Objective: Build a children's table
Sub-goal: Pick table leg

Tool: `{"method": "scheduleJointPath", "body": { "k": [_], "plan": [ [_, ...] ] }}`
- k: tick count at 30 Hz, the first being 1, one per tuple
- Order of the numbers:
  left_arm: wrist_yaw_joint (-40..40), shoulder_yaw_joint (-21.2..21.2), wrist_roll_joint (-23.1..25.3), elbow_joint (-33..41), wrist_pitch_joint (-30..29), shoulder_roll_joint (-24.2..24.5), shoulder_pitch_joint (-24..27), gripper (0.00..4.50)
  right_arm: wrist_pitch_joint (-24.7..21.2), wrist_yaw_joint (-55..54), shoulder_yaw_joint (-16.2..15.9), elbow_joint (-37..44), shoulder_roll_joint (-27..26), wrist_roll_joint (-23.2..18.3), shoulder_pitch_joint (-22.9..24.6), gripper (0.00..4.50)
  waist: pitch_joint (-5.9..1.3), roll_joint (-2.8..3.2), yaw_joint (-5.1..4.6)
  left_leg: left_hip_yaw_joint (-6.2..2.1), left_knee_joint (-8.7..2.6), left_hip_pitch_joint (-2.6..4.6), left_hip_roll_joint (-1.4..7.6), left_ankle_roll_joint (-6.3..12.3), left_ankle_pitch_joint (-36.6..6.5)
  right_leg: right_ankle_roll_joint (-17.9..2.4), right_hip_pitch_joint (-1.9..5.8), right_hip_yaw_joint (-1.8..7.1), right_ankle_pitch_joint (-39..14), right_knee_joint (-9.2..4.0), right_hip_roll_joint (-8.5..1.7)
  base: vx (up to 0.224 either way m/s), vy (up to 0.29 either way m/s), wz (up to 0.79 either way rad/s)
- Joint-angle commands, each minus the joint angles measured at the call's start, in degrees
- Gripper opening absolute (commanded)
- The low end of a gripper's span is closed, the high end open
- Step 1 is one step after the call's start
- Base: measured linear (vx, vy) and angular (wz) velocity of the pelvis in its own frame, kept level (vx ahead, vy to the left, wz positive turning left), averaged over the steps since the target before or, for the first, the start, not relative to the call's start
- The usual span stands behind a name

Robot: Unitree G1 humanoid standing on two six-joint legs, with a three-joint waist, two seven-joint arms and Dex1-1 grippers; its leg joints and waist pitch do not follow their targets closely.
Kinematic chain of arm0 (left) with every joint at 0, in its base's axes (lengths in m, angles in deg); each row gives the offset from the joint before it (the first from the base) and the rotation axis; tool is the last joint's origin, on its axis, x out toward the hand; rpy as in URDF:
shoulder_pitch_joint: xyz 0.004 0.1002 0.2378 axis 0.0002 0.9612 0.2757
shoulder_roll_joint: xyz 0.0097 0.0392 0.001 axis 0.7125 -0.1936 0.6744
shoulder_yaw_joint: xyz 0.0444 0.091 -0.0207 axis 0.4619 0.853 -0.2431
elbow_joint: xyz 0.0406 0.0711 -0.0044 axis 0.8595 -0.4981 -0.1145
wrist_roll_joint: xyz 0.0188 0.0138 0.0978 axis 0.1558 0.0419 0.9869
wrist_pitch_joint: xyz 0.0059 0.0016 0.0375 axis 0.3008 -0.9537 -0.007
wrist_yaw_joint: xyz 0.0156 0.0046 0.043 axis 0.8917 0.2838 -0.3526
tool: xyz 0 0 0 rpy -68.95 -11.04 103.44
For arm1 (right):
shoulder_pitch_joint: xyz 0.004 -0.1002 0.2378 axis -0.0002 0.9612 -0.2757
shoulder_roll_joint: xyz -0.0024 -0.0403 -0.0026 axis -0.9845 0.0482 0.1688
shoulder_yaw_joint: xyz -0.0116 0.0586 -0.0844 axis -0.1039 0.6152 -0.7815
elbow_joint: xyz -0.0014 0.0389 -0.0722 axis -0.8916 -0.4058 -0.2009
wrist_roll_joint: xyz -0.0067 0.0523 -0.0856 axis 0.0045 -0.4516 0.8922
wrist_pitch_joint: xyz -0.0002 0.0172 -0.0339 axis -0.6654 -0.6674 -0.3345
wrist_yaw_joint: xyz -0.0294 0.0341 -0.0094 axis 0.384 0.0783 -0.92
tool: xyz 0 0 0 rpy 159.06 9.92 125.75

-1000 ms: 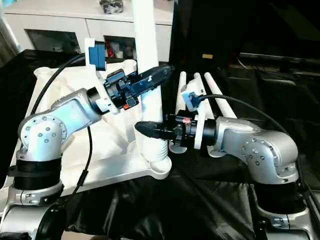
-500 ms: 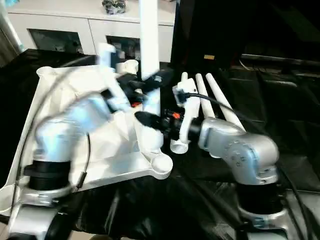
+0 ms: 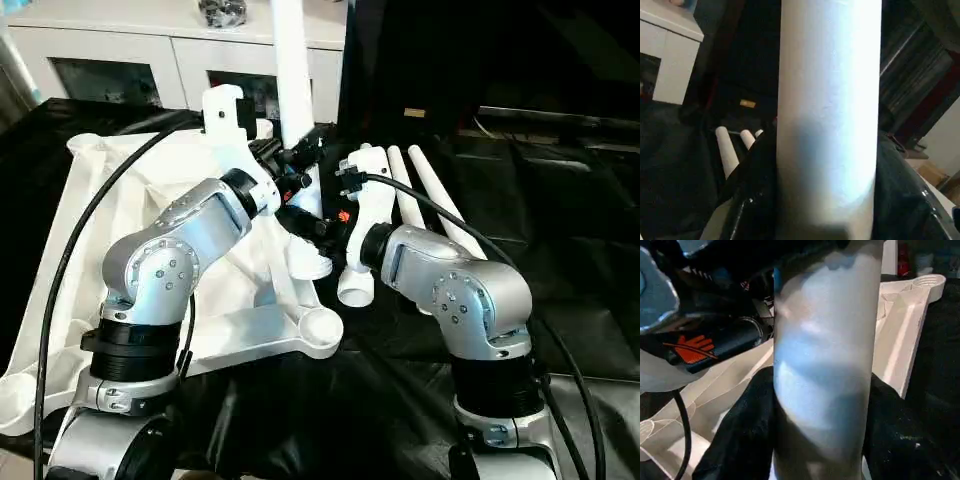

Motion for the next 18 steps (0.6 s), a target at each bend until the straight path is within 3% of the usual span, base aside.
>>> {"method": "scheduleJointPath", "body": {
  "k": [1, 6, 10, 18],
  "plan": [
    [1.3, -0.5, -0.7, 1.1, 0.8, 0.1, -1.0, 1.92, 1.6, -0.1, 0.1, 1.0, 0.8, 1.2, -0.8, 2.45, -5.07, -0.75, -0.09, -0.42, -3.86, 0.67, 1.57, -1.95, -6.3, -7.7, 2.92, 1.43, -10.7, -4.45, -2.54, 0.0, 0.0, 0.0],
    [4.7, 0.1, -1.7, 1.5, 1.4, 0.8, -0.5, 1.9, 1.6, 2.7, 1.7, 0.1, 2.0, -0.3, -0.3, 3.01, -5.09, -0.71, -0.16, -0.41, -3.84, 0.65, 1.54, -1.57, -6.4, -8.3, 3.01, 1.43, -9.4, -4.31, -2.44, 0.0, 0.0, 0.0],
    [10.4, 0.6, -3.7, 2.3, 1.6, 2.5, -0.1, 1.9, -0.7, 8.2, 1.2, -0.4, 6.5, -2.2, 0.0, 3.3, -5.1, -0.78, 0.08, -0.38, -3.79, 0.71, 1.57, -1.12, -6.0, -8.8, 3.13, 1.46, -8.7, -4.24, -2.48, 0.0, 0.0, 0.0],
    [21.3, 2.8, -8.7, 6.0, -0.9, 5.3, 1.4, 1.9, -3.4, 18.7, 2.1, -0.8, 12.4, -7.6, -0.2, 3.33, -5.01, -0.92, 0.18, -0.27, -3.64, 0.7, 1.76, 0.28, -5.7, -11.4, 3.2, 1.45, -9.0, -4.13, -2.66, 0.0, 0.0, 0.0]
  ]
}}
